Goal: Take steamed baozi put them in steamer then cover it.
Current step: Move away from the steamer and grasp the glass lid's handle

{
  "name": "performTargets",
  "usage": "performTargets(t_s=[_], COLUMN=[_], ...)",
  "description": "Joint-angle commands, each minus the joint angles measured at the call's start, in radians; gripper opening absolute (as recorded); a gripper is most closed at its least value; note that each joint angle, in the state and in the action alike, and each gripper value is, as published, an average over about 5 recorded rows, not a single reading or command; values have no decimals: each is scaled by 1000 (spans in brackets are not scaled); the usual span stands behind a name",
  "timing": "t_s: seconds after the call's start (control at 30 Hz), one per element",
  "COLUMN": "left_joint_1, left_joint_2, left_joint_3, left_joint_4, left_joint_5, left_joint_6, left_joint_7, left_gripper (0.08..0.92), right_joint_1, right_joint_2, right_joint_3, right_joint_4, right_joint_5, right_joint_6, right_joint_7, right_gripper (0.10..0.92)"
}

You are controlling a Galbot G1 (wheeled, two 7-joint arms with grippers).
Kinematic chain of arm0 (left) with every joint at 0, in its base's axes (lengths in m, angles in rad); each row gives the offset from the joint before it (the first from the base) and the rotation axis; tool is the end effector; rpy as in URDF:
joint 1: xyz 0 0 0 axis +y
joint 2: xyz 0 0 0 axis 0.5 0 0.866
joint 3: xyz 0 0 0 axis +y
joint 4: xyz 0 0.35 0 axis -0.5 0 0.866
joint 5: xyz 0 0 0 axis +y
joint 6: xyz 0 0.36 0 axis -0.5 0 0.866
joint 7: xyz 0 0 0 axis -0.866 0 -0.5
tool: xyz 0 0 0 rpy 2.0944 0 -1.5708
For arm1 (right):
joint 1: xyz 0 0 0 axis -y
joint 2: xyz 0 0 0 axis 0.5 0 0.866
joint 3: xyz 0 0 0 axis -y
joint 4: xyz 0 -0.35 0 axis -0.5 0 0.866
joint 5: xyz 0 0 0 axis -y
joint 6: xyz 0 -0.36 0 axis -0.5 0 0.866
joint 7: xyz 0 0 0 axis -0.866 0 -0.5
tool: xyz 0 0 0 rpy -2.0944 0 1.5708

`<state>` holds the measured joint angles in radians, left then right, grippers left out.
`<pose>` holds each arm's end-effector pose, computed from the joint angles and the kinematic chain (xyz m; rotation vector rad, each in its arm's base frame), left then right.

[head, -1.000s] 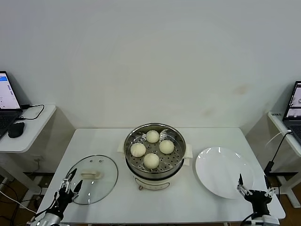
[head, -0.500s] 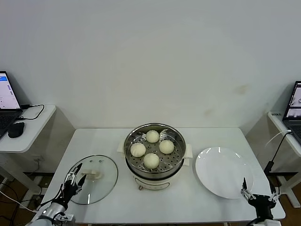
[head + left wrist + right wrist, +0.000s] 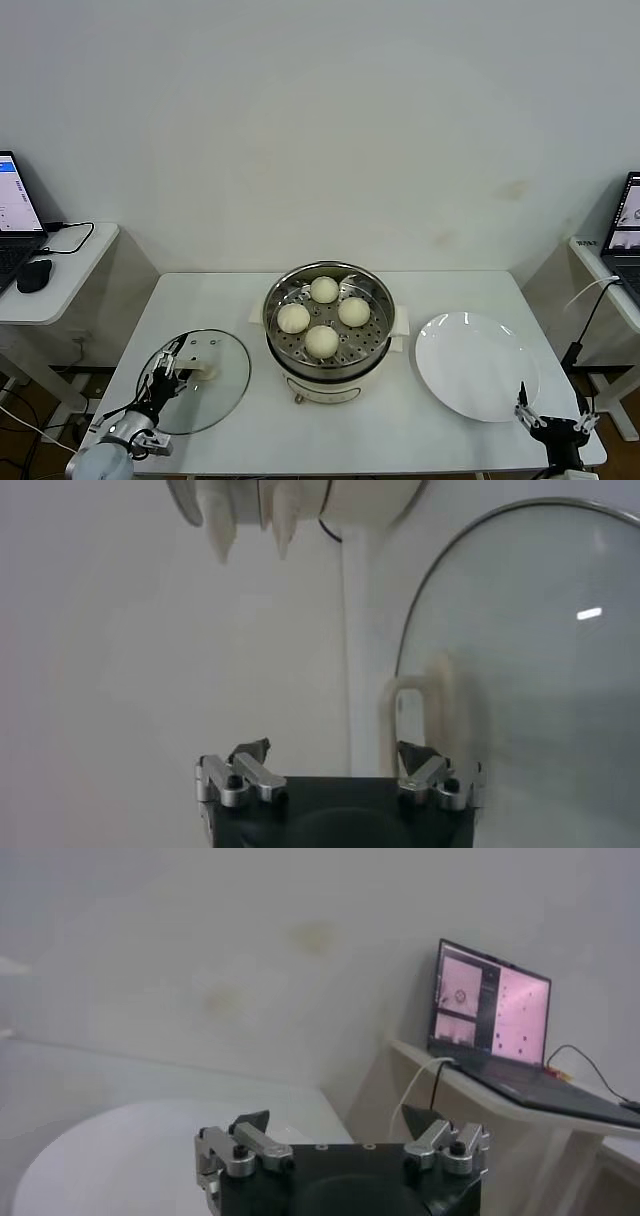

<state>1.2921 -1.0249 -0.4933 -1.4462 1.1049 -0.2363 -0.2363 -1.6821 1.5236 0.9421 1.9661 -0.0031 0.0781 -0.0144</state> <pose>0.2632 0.1957 -0.4193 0.3852 2.1508 2.1872 0.1230 -0.1448 -0.3449 -0.4715 -2.9278 0.3896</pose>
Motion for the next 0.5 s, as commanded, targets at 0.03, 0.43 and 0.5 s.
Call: performTargets(t_s=[0.03,0.43,0.5], left_joint_1=[-66,-52,-50], left_joint_2=[-3,-14,-15], left_joint_3=[24,17,14], left_joint_4=[65,98,99], left_joint_5=[-2,-5,-5], left_joint_6=[-1,-12,-15], left_joint_7=[-2,-3,-7], left_gripper=[823,636,575], right_joint_1=[1,2,1], right_joint_2=[0,-1,-1], right_joint_3=[1,-5,-7], right_joint_4=[-5,-2,0], right_joint_5=[-1,-2,-2], right_joint_6=[0,-2,-1], right_joint_7=[0,-4,-4], right_gripper=[823,823,823])
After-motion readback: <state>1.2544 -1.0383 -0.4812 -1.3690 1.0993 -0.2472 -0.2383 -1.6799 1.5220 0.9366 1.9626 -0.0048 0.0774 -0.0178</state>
